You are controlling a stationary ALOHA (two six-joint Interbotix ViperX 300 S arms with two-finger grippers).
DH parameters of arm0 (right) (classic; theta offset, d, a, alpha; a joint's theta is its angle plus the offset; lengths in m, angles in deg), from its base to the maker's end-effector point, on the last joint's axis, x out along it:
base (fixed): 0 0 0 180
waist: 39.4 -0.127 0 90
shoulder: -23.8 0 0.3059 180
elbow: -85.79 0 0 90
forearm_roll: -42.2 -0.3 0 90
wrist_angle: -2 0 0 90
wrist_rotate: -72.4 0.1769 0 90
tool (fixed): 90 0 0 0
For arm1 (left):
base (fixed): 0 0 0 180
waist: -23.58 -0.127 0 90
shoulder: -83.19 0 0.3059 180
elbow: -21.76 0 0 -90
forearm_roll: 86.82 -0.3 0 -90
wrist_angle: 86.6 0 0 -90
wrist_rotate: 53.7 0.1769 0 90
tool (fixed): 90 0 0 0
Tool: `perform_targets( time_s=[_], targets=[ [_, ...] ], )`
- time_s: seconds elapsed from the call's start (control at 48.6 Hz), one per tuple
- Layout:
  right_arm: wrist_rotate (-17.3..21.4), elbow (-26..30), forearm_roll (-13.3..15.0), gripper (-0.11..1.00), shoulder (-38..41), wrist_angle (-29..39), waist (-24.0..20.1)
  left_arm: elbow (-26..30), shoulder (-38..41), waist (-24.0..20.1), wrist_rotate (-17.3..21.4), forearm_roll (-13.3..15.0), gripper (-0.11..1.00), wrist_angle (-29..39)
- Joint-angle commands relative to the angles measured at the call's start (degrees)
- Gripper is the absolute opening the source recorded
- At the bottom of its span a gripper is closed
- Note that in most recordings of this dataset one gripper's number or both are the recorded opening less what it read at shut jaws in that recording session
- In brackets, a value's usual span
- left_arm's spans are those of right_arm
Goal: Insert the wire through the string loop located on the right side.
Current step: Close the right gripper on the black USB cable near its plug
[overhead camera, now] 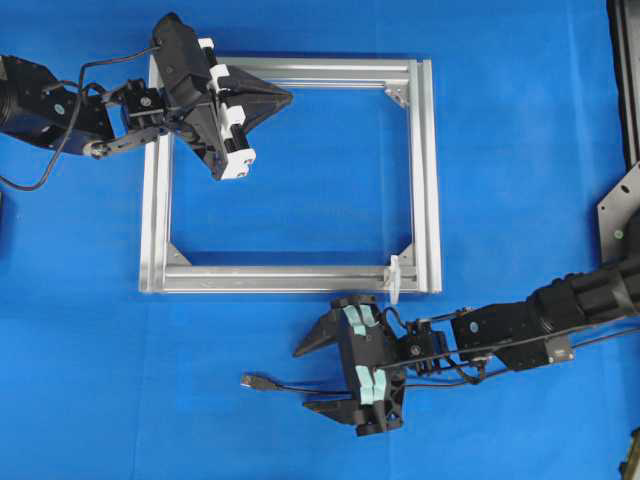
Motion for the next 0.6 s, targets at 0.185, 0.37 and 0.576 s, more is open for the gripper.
perform_targets(
  time_s=[0.185, 0.37, 0.576],
  targets=[
    [-0.09, 2.37, -0.18, 0.81, -0.18, -0.09, -0.09, 0.53, -1.67, -0.18, 0.09, -0.18, 0.0, -0.26],
    [-1.76, 2.2, 0.0, 0.49, -0.18, 0.18, -0.26, 0.44, -1.67, -0.18, 0.09, -0.18, 0.0, -0.26],
    [-3.16, 2.72, 0.0, 0.02, -0.18, 1.58, -0.35, 0.53, -1.67, -0.26, 0.09, -0.18, 0.0, -0.26]
  ],
)
